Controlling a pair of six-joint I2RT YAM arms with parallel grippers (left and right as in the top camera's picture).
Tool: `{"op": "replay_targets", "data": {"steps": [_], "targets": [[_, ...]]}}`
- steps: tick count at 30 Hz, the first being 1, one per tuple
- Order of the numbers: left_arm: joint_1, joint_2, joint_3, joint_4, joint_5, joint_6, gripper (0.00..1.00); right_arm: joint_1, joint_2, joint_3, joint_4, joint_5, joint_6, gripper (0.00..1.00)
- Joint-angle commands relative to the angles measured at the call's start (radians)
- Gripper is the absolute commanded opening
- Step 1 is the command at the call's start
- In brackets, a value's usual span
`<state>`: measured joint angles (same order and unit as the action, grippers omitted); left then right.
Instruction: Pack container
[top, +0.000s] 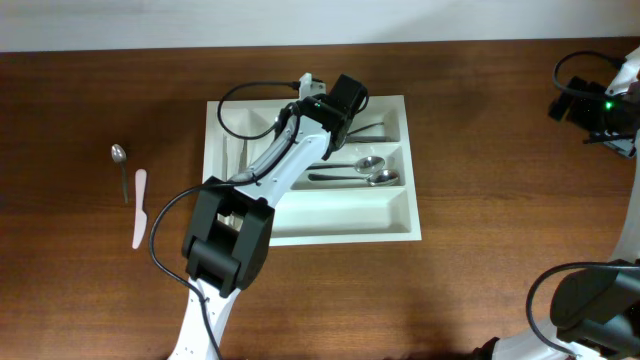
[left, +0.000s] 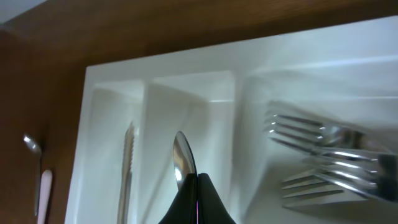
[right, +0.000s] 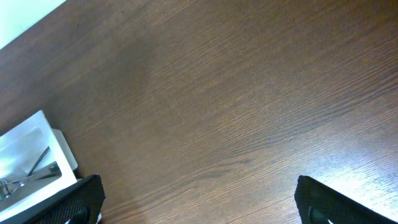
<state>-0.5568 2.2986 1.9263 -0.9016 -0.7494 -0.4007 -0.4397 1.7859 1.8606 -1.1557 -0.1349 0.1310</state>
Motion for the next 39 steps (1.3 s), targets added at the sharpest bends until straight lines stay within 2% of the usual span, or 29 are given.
{"op": "replay_targets", "data": {"steps": [1, 5, 6, 7, 9, 10, 13, 16, 18, 20, 26, 28, 33, 35, 39], "targets": [[0.011, 0.018, 0.0, -0.024, -0.045, -0.082, 0.02, 0.001, -0.006, 0.003, 0.0, 0.009, -0.004, 0.99], [0.023, 0.031, 0.0, -0.034, -0.044, -0.085, 0.02, 0.001, -0.006, 0.003, 0.0, 0.009, -0.004, 0.99], [0.025, 0.031, 0.0, -0.033, -0.044, -0.085, 0.05, 0.001, -0.006, 0.003, 0.0, 0.009, -0.004, 0.99], [0.025, 0.031, 0.0, -0.033, -0.045, -0.085, 0.16, 0.001, -0.006, 0.003, 0.0, 0.009, -0.004, 0.99], [0.024, 0.029, 0.009, -0.039, -0.044, -0.08, 0.65, 0.001, -0.006, 0.003, 0.0, 0.009, -0.004, 0.99], [0.022, 0.029, 0.019, -0.048, -0.045, -0.069, 0.78, 0.001, -0.006, 0.003, 0.0, 0.009, -0.004, 0.99], [0.018, 0.029, 0.085, -0.099, -0.05, 0.031, 0.92, 0.001, -0.006, 0.003, 0.0, 0.009, -0.004, 0.99], [0.019, 0.029, 0.208, -0.191, -0.088, 0.157, 0.93, 0.001, -0.006, 0.003, 0.0, 0.009, -0.003, 0.99], [0.024, 0.028, 0.304, -0.27, -0.121, 0.199, 0.95, 0.001, -0.006, 0.003, 0.0, 0.009, -0.004, 0.99], [0.038, 0.027, 0.398, -0.352, -0.135, 0.201, 0.99, 0.001, -0.006, 0.003, 0.0, 0.009, -0.004, 0.99], [0.153, 0.027, 0.614, -0.533, -0.064, 0.174, 0.99, 0.001, -0.006, 0.003, 0.0, 0.009, -0.004, 0.99], [0.218, 0.027, 0.627, -0.555, 0.0, 0.174, 0.99, 0.001, -0.006, 0.003, 0.0, 0.009, -0.004, 0.99], [0.409, 0.051, 0.62, -0.551, 0.272, 0.183, 0.99, 0.001, -0.006, 0.003, 0.0, 0.009, -0.004, 0.99], [0.485, 0.061, 0.609, -0.55, 0.304, 0.169, 0.99, 0.001, -0.006, 0.003, 0.0, 0.009, -0.004, 0.99], [0.601, 0.083, 0.582, -0.551, 0.275, 0.076, 0.89, 0.001, -0.006, 0.003, 0.0, 0.009, -0.004, 0.99]]}}
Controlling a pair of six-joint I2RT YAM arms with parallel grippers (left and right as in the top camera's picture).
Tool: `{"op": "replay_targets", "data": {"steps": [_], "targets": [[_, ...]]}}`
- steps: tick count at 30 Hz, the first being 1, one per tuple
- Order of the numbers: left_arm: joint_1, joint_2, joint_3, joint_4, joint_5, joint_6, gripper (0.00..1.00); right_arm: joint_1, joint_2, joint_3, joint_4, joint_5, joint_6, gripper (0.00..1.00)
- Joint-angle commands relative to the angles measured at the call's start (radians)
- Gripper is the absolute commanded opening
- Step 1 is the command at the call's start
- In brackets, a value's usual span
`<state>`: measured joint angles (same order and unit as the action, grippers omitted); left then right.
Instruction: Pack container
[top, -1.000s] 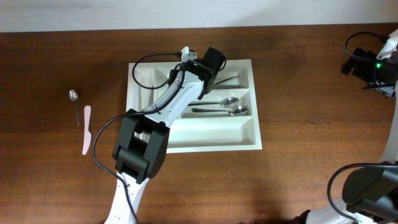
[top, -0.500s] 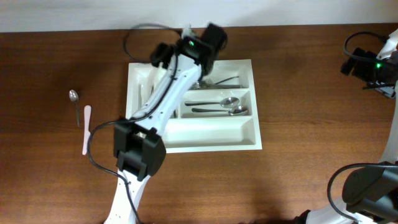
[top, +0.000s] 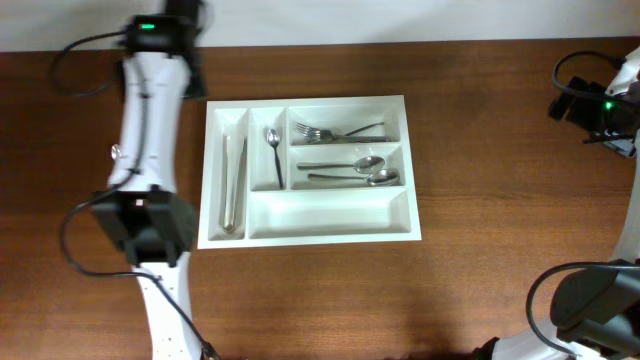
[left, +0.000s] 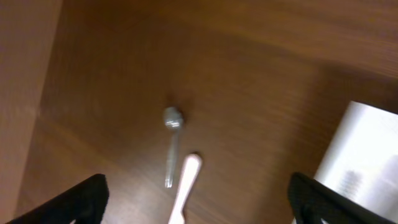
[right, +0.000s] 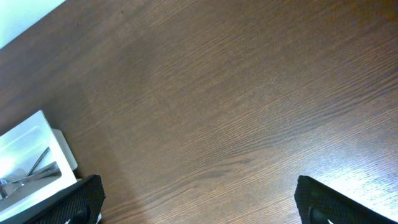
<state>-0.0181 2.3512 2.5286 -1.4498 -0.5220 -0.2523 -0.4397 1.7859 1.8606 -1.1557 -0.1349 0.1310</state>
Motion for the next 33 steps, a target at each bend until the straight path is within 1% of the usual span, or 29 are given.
{"op": "replay_targets", "data": {"steps": [1, 3, 4, 5, 8, 10, 13, 16, 18, 20, 22, 33], "targets": [[0.081, 0.039, -0.025, -0.003, 0.023, -0.09, 0.89, 0.001, -0.006, 0.003, 0.0, 0.009, -0.004, 0.99], [0.108, 0.067, -0.026, -0.007, -0.027, -0.099, 0.89, 0.001, -0.006, 0.003, 0.0, 0.009, -0.004, 0.99], [0.111, 0.082, -0.026, -0.006, -0.045, -0.099, 0.85, 0.001, -0.006, 0.003, 0.0, 0.009, -0.004, 0.99], [0.111, 0.103, -0.026, -0.006, -0.076, -0.099, 0.84, 0.001, -0.006, 0.003, 0.0, 0.009, -0.004, 0.99], [0.097, 0.166, -0.026, -0.007, -0.18, -0.1, 0.84, 0.001, -0.006, 0.003, 0.0, 0.009, -0.003, 0.99], [0.093, 0.208, -0.026, -0.016, -0.212, -0.118, 0.84, 0.001, -0.006, 0.003, 0.0, 0.009, -0.004, 0.99], [0.097, 0.264, -0.026, -0.032, -0.211, -0.159, 0.84, 0.001, -0.006, 0.003, 0.0, 0.009, -0.004, 0.99], [0.102, 0.305, -0.026, -0.032, -0.212, -0.168, 0.84, 0.001, -0.006, 0.003, 0.0, 0.009, -0.004, 0.99], [0.105, 0.32, -0.026, -0.033, -0.232, -0.182, 0.82, 0.001, -0.006, 0.003, 0.0, 0.009, -0.004, 0.99], [0.106, 0.33, -0.026, -0.027, -0.265, -0.182, 0.8, 0.001, -0.006, 0.003, 0.0, 0.009, -0.004, 0.99], [0.106, 0.338, -0.026, -0.019, -0.311, -0.181, 0.79, 0.001, -0.006, 0.003, 0.0, 0.009, -0.004, 0.99], [0.122, 0.409, -0.026, -0.027, -0.347, -0.182, 0.8, 0.001, -0.006, 0.003, 0.0, 0.009, -0.004, 0.99]]}}
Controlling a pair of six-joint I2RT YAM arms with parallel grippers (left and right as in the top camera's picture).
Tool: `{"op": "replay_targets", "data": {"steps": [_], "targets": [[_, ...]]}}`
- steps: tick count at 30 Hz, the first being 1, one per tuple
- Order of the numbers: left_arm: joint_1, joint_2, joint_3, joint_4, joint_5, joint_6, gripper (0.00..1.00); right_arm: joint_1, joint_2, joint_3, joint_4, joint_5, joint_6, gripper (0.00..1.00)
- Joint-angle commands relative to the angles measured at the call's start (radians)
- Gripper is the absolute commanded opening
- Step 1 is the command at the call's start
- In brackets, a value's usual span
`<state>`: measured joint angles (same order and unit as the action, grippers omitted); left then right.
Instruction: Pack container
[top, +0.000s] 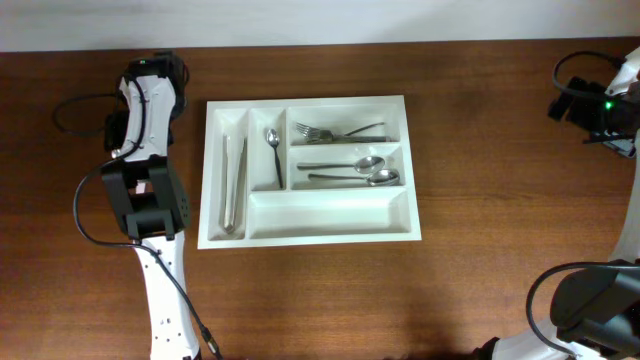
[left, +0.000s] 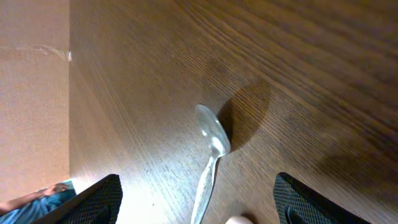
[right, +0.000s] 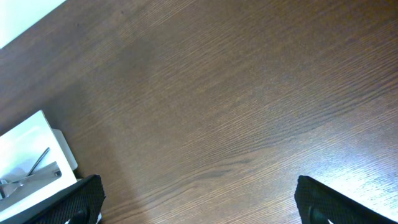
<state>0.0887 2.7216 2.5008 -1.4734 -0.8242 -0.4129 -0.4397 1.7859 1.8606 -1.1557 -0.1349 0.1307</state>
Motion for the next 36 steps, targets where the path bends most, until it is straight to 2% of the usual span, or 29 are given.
{"op": "replay_targets", "data": {"steps": [1, 11, 16, 23, 25, 36], "targets": [[0.018, 0.041, 0.002, -0.002, -0.045, -0.021, 0.8, 0.001, -0.006, 0.003, 0.0, 0.009, -0.003, 0.98], [0.059, 0.061, 0.002, 0.011, -0.041, -0.02, 0.79, 0.001, -0.006, 0.003, 0.0, 0.009, -0.003, 0.99], [0.063, 0.061, 0.002, 0.027, -0.026, -0.02, 0.74, 0.001, -0.006, 0.003, 0.0, 0.009, -0.003, 0.99], [0.062, 0.062, 0.002, 0.042, -0.005, -0.019, 0.5, 0.001, -0.006, 0.003, 0.0, 0.009, -0.003, 0.99], [0.063, 0.062, 0.002, 0.045, -0.003, -0.019, 0.46, 0.001, -0.006, 0.003, 0.0, 0.009, -0.003, 0.99], [0.063, 0.063, 0.002, 0.092, -0.003, -0.043, 0.47, 0.001, -0.006, 0.003, 0.0, 0.009, -0.003, 0.99]]}}
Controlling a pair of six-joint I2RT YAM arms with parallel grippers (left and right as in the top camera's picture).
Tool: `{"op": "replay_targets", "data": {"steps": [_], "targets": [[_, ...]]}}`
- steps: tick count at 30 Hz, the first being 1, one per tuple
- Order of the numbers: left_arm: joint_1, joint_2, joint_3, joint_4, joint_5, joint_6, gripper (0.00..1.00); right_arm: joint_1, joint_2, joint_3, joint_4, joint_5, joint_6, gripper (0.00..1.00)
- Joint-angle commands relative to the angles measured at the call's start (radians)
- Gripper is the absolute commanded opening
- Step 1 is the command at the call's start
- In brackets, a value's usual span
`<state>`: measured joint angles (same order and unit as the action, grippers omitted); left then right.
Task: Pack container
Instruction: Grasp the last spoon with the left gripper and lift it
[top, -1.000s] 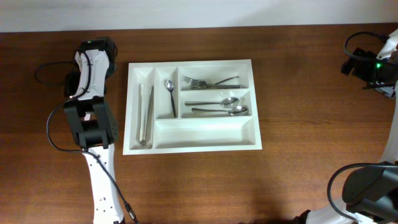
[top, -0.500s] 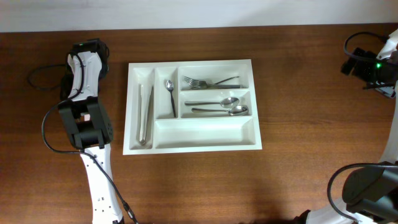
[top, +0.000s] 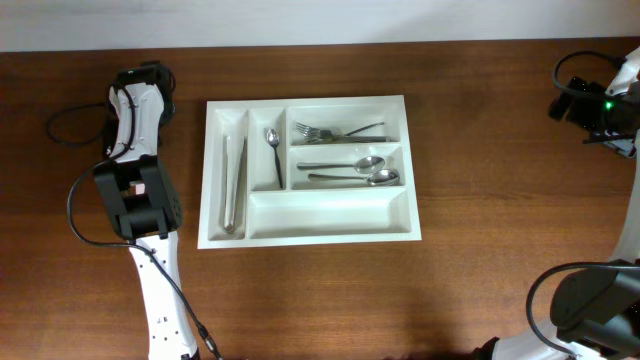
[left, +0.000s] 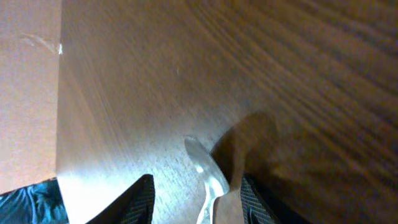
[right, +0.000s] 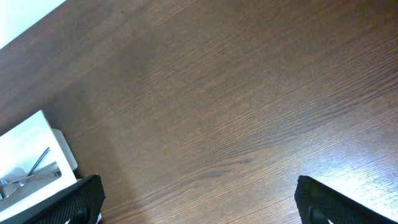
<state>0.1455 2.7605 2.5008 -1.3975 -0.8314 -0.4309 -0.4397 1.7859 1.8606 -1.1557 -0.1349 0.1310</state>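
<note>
A small metal spoon (left: 202, 158) lies on the wooden table left of the white cutlery tray (top: 330, 213). In the left wrist view my left gripper (left: 198, 208) is low over it and open, one finger on each side of the spoon's neck. The tip of a pink utensil (left: 225, 214) shows right beside the spoon. In the overhead view the left arm (top: 135, 190) hides the spoon, the pink utensil and the gripper. My right gripper (right: 199, 211) is open and holds nothing, over bare table at the far right.
The tray holds a long utensil (top: 232, 180) in the left slot, a teaspoon (top: 273, 150) in the second, forks (top: 340, 131) at top right and two spoons (top: 360, 170) below them. Its long front compartment has nothing in it. A black cable (top: 65, 125) loops at far left.
My left gripper has come down closer to the spoon on the table. Its fingers now stand nearer each other on either side of the spoon. The right arm has not moved.
My left gripper was shut on a teaspoon over the tray's second slot. Then the teaspoon lay in that slot and the gripper was open above the loose spoon and pink utensil left of the tray. Since then it has been lower at each moment, and now straddles the spoon.
</note>
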Motion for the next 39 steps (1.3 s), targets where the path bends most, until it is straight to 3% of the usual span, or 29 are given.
{"op": "replay_targets", "data": {"steps": [1, 19, 25, 30, 36, 39], "targets": [[0.006, 0.024, 0.002, 0.027, 0.004, -0.025, 0.48, 0.001, -0.006, 0.003, 0.0, 0.009, -0.004, 0.99], [0.01, 0.072, 0.002, 0.051, -0.051, -0.025, 0.46, 0.001, -0.006, 0.003, 0.0, 0.009, -0.004, 0.99], [0.013, 0.072, 0.002, 0.051, -0.048, -0.025, 0.4, 0.001, -0.006, 0.003, 0.0, 0.009, -0.004, 0.99], [0.013, 0.072, 0.002, 0.047, -0.048, -0.025, 0.29, 0.001, -0.006, 0.003, 0.0, 0.009, -0.004, 0.99], [0.013, 0.072, 0.002, 0.04, -0.05, -0.025, 0.02, 0.001, -0.006, 0.003, 0.0, 0.009, -0.004, 0.99], [0.013, 0.072, 0.002, 0.023, -0.06, -0.024, 0.02, 0.001, -0.006, 0.003, 0.0, 0.009, -0.004, 0.99]]}}
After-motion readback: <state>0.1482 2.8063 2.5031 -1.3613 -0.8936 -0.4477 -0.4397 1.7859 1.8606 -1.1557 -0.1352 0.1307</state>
